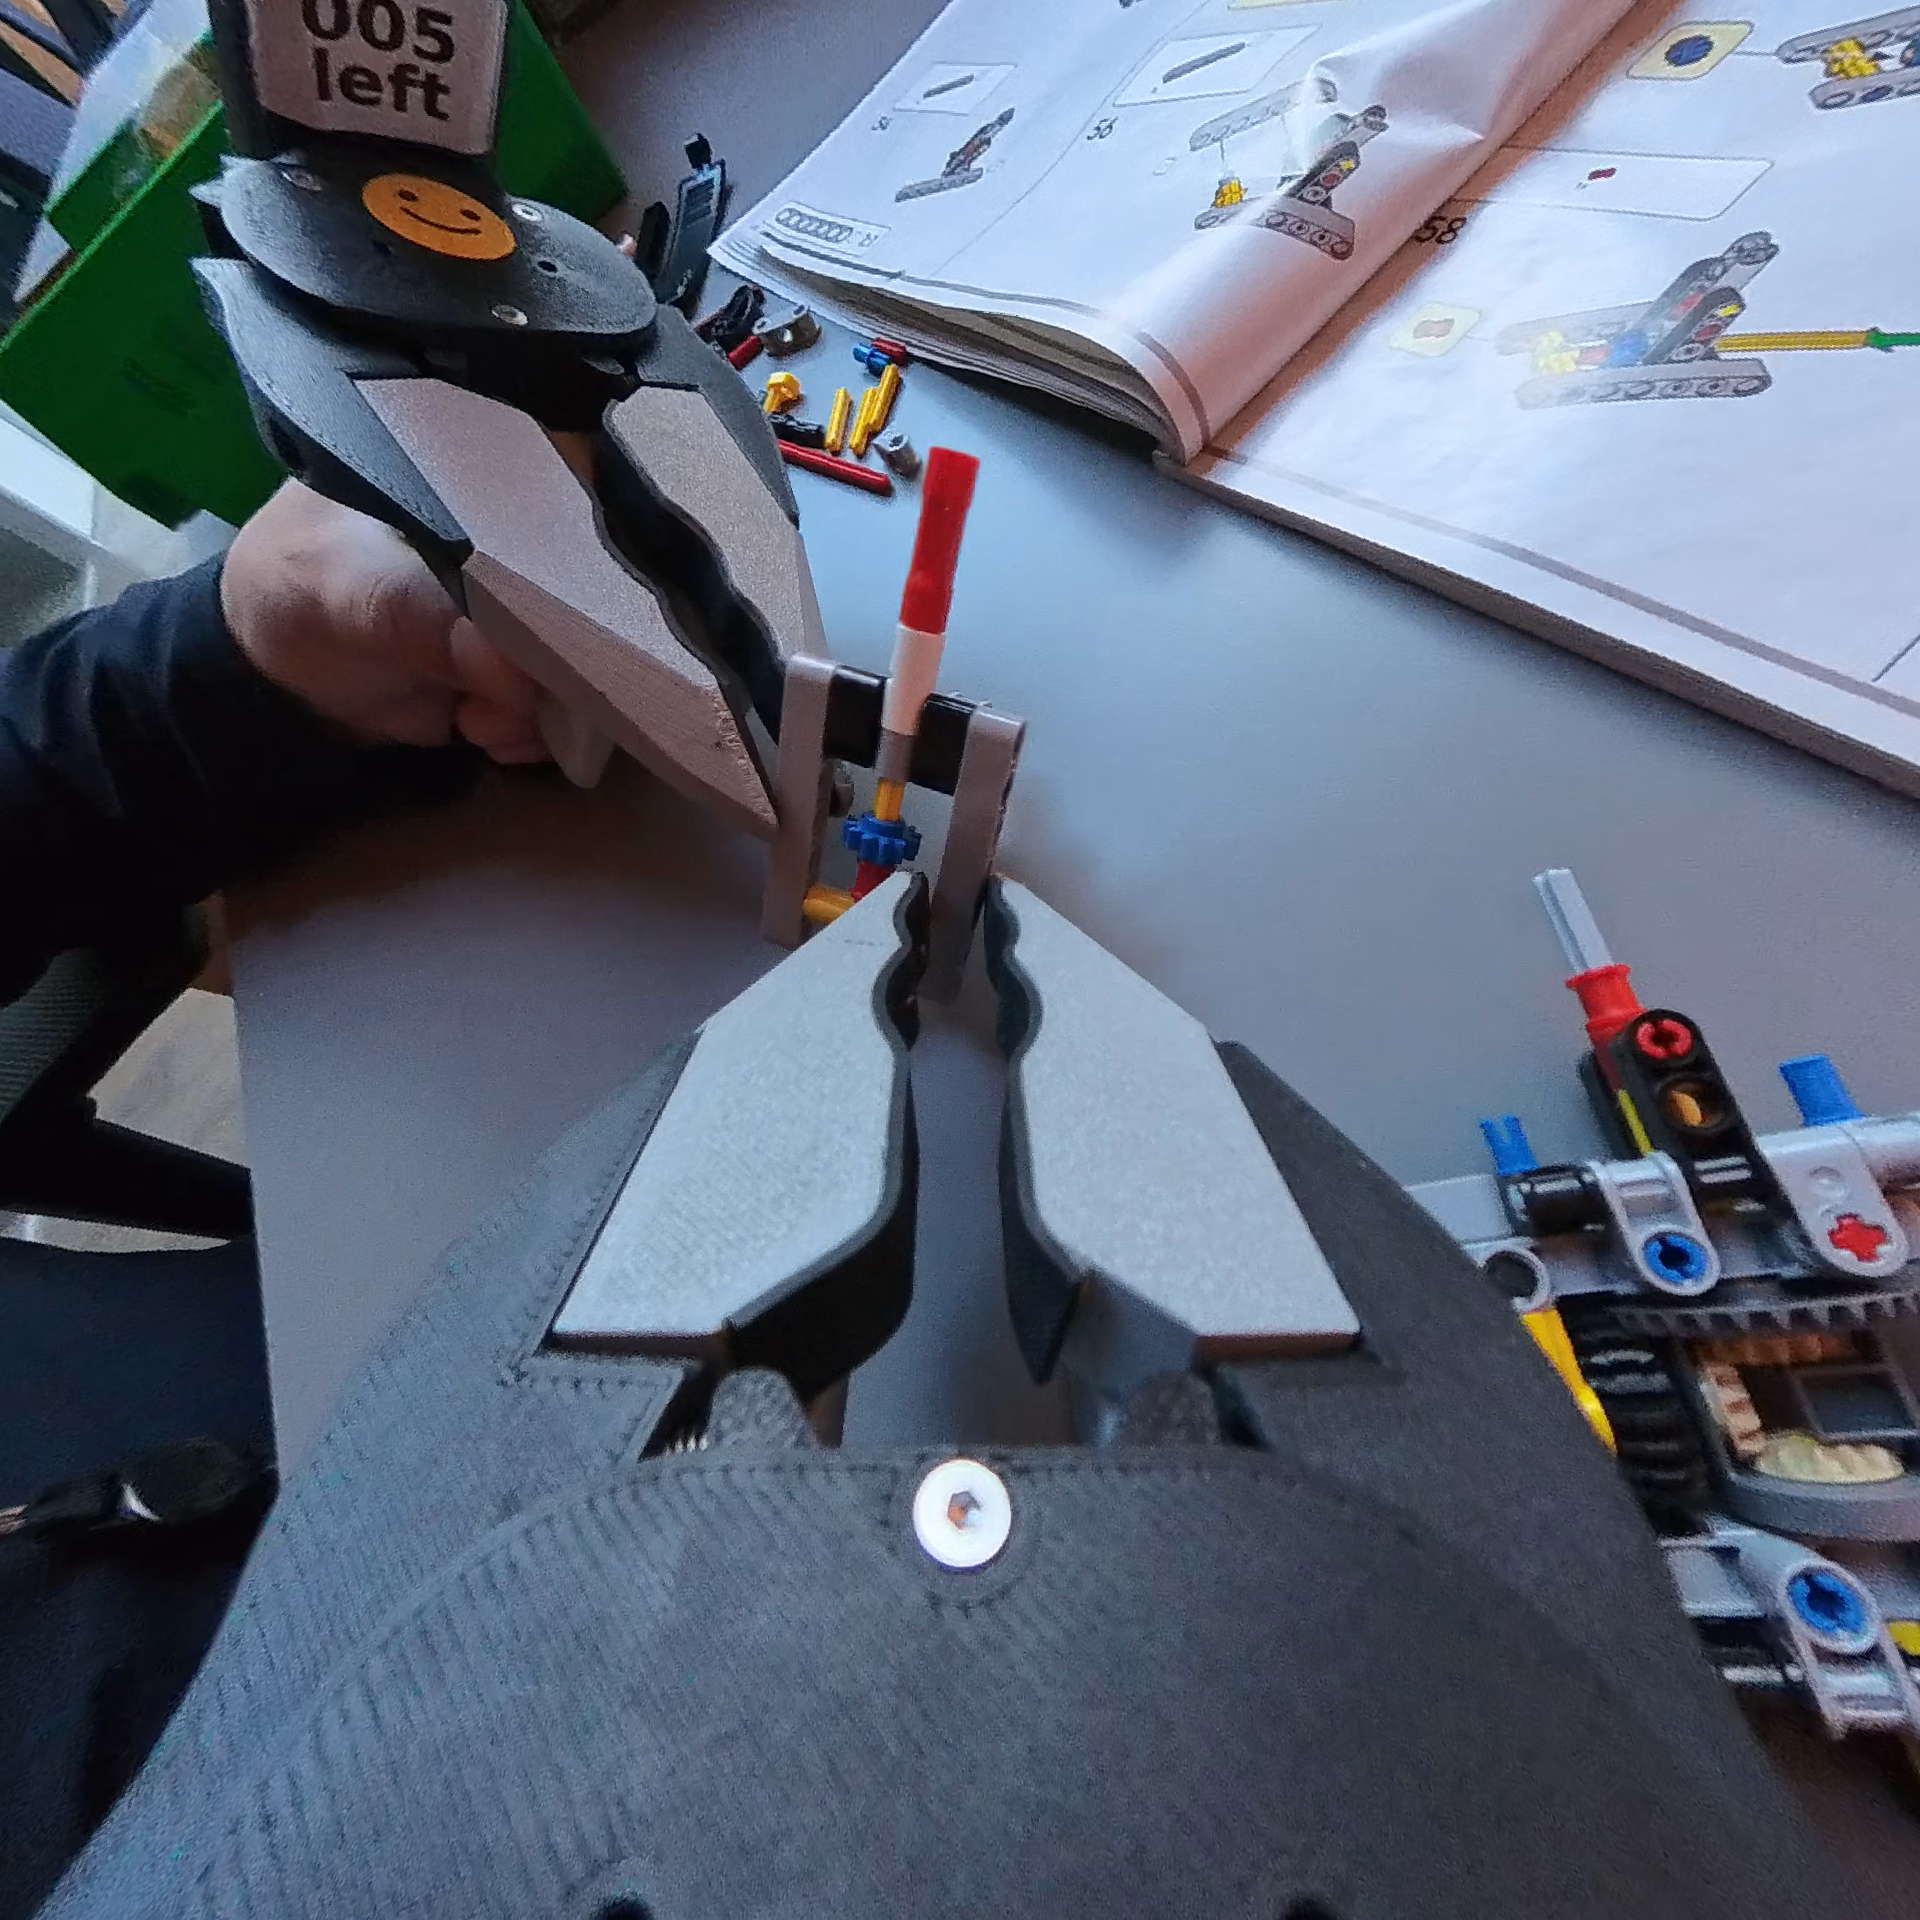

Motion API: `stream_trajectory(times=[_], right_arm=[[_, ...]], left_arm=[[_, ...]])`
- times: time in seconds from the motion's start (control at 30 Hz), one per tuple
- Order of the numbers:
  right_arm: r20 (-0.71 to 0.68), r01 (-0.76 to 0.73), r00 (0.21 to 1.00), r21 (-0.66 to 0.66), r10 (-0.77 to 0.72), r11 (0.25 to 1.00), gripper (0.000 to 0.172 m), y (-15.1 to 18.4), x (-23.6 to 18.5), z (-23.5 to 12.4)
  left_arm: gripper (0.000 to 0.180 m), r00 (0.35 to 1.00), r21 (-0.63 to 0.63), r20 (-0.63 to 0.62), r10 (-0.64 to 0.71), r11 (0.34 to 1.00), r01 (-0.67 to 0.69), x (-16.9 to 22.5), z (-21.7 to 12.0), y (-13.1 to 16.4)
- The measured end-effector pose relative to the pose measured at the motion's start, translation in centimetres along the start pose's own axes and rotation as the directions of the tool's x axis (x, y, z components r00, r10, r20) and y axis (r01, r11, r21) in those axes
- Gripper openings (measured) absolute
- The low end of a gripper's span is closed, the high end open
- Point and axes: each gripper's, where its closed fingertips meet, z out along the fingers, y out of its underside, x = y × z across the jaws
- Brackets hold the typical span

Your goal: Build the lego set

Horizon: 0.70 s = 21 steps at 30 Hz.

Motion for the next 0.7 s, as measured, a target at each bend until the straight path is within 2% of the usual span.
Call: stream_trajectory(times=[0.07,0.2,0.33,0.43,0.53,0.6,0.7], right_arm=[[0.015,-0.011,1.000,0.027,0.011,1.000,0.007,-0.3,0.0,-0.3],[0.059,-0.027,0.998,0.071,0.023,0.997,0.014,-0.9,-0.3,-0.9],[-0.002,0.050,0.999,0.097,-0.050,0.994,0.018,-1.2,-0.1,-1.2],[-0.026,0.072,0.997,0.127,-0.069,0.989,0.029,-1.6,0.1,-1.5],[0.019,0.113,0.993,0.166,-0.118,0.980,0.040,-2.1,-0.4,-2.1],[0.054,0.167,0.983,0.159,-0.177,0.973,0.043,-2.0,-1.2,-2.1],[0.041,0.215,0.975,0.099,-0.220,0.971,0.039,-1.2,-1.4,-1.3]], left_arm=[[0.006,1.000,-0.018,0.015,-0.001,1.000,0.001,-0.2,0.0,0.3],[0.006,0.999,-0.001,-0.029,-0.029,1.000,0.029,0.4,-0.2,0.0],[0.005,0.996,-0.009,-0.039,-0.081,0.997,0.081,0.2,-0.2,0.3],[0.005,0.992,-0.012,-0.047,-0.117,0.993,0.117,0.0,-0.6,0.4],[0.005,0.991,-0.021,-0.041,-0.124,0.992,0.123,-0.3,-1.0,0.5],[0.005,0.990,-0.037,-0.049,-0.132,0.991,0.130,-0.3,-1.2,0.7],[0.005,0.989,-0.068,-0.063,-0.134,0.989,0.130,0.0,-1.0,1.2]])
